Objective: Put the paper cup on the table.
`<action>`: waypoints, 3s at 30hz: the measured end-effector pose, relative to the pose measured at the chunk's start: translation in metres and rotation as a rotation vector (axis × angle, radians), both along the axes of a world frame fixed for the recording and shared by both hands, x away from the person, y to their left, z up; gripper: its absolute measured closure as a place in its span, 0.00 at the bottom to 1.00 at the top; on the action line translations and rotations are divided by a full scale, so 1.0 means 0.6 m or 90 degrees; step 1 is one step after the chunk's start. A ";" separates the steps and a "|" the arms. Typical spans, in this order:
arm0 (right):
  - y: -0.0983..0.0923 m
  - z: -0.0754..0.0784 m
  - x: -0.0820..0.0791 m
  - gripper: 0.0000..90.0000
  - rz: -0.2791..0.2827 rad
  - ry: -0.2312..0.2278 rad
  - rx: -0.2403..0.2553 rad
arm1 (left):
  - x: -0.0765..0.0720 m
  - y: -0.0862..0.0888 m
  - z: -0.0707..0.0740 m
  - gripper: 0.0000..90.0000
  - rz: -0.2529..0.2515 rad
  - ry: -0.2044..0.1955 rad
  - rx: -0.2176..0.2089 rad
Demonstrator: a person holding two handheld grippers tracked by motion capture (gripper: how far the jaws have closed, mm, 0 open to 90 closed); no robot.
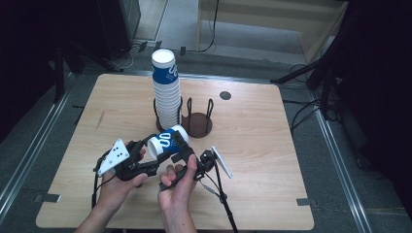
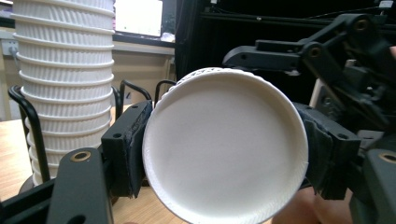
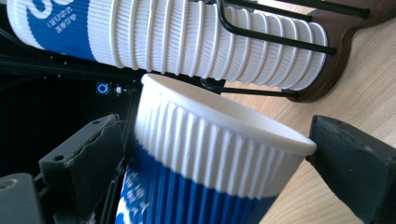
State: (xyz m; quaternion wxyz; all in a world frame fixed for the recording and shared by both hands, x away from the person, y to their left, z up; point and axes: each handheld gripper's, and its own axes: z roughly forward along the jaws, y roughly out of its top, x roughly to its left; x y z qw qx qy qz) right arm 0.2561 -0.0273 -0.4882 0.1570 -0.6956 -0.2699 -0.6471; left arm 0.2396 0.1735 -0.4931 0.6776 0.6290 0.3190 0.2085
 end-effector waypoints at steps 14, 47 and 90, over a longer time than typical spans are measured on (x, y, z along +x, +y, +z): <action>-0.004 -0.012 0.020 0.07 0.014 0.031 0.051 | -0.002 -0.006 -0.002 0.31 -0.010 0.001 0.014; -0.049 -0.007 0.038 0.16 -0.061 -0.030 -0.063 | 0.008 0.046 0.002 0.08 -0.002 0.094 0.001; -0.104 0.009 0.044 0.16 -0.139 -0.242 -0.555 | 0.035 0.199 -0.076 0.00 0.190 0.235 0.134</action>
